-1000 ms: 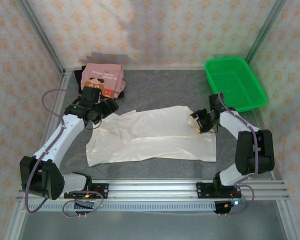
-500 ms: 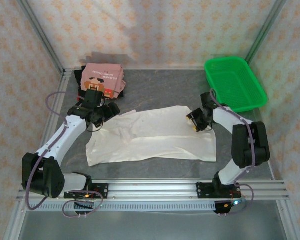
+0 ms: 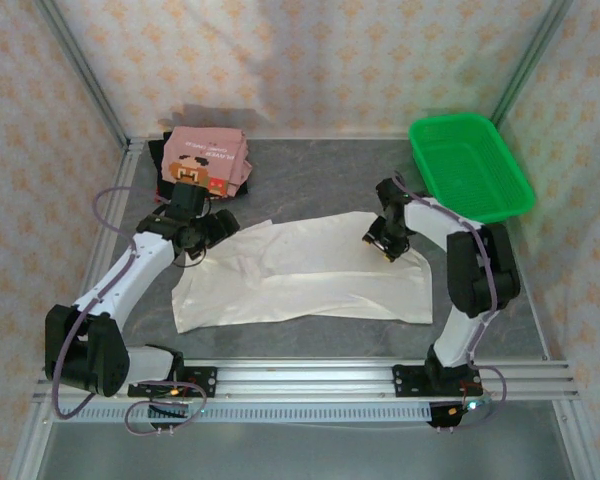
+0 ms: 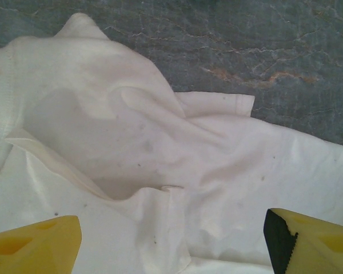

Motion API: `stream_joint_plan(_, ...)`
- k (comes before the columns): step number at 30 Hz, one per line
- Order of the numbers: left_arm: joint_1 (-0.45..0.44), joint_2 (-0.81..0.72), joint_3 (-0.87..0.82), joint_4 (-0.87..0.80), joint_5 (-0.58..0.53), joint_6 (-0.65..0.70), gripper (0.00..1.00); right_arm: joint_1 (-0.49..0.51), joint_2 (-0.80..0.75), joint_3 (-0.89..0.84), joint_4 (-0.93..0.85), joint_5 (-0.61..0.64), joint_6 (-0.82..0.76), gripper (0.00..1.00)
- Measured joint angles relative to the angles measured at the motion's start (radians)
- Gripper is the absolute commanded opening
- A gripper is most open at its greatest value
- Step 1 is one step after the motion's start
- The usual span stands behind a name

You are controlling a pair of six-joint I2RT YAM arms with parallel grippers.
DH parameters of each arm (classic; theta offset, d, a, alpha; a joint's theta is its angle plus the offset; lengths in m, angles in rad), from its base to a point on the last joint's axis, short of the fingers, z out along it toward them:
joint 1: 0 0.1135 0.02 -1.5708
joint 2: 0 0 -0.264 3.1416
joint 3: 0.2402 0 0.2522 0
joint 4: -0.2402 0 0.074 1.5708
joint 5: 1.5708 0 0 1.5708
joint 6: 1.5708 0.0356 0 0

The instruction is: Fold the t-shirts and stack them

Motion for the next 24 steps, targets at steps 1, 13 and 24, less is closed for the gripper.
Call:
stream_joint_plan(1, 0.004, 0.0, -0.005, -0.001, 0.0, 0.0, 0.84, 0.005, 0.013, 0.017, -0.017, 0.016, -0.013, 0.42)
stream_joint_plan(13, 0.049, 0.0, -0.061, -0.026, -0.025, 0.0, 0.84, 0.036, 0.096, 0.173, -0.139, 0.218, -0.146, 0.03)
stream_joint_plan(24, 0.05, 0.0, -0.082, -0.027, -0.026, 0.0, 0.84, 0.033, 0.105, 0.269, -0.205, 0.277, -0.258, 0.0)
